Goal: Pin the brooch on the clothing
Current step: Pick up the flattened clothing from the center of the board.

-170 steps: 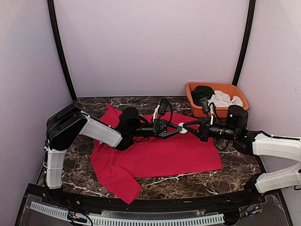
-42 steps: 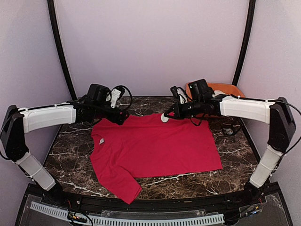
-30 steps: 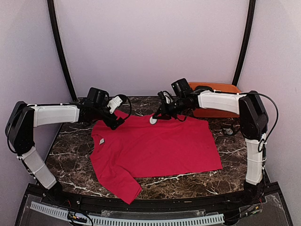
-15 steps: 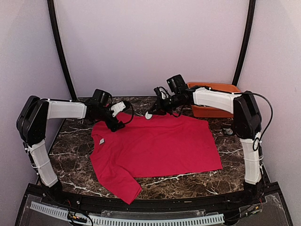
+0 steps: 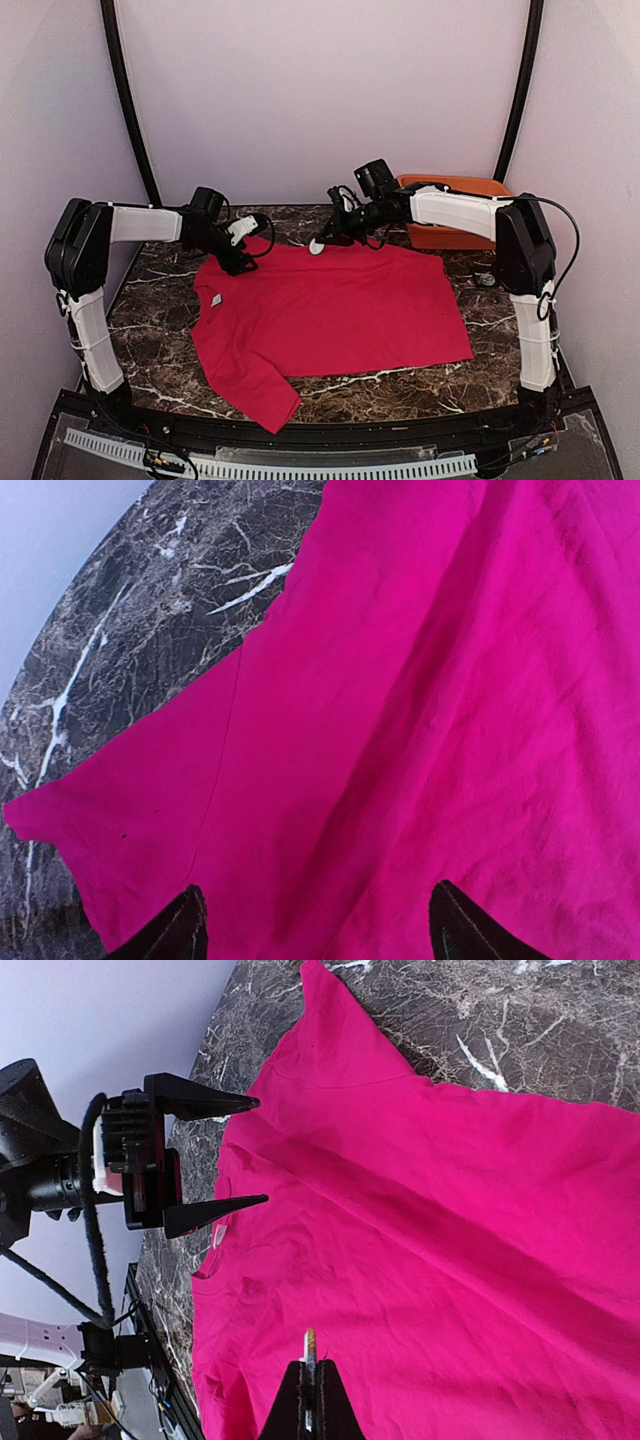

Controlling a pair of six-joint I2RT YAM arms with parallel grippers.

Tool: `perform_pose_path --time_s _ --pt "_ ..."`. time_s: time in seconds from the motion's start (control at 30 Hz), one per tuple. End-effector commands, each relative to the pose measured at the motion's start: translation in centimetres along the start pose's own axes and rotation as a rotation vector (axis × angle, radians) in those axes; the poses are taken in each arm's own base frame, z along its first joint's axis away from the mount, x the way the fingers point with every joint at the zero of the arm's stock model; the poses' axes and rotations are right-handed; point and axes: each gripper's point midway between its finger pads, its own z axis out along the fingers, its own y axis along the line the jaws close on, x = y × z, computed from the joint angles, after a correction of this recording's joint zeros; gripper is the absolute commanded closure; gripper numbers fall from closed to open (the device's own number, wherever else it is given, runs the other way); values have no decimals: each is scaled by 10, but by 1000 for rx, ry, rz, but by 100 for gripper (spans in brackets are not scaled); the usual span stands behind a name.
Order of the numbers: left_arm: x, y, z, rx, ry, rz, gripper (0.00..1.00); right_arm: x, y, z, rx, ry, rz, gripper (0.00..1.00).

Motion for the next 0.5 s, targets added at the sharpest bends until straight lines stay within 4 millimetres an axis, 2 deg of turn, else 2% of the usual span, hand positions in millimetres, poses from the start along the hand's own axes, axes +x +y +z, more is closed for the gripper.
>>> perform_pose_path --time_s 0.0,0.2,0.3,0.43,0.47 --pt "9 -15 13 108 41 -22 28 1 2 0 13 -10 -15 100" --pt "14 -23 19 155 51 -36 31 -2 3 0 12 -14 -17 100" --pt "15 -19 22 138 52 -35 33 -2 3 0 8 -14 -16 100" --pt "14 -17 28 141 54 -55 47 0 3 1 2 -7 -15 100" --pt "15 -18 30 148 57 -61 47 1 3 2 1 -4 -14 100"
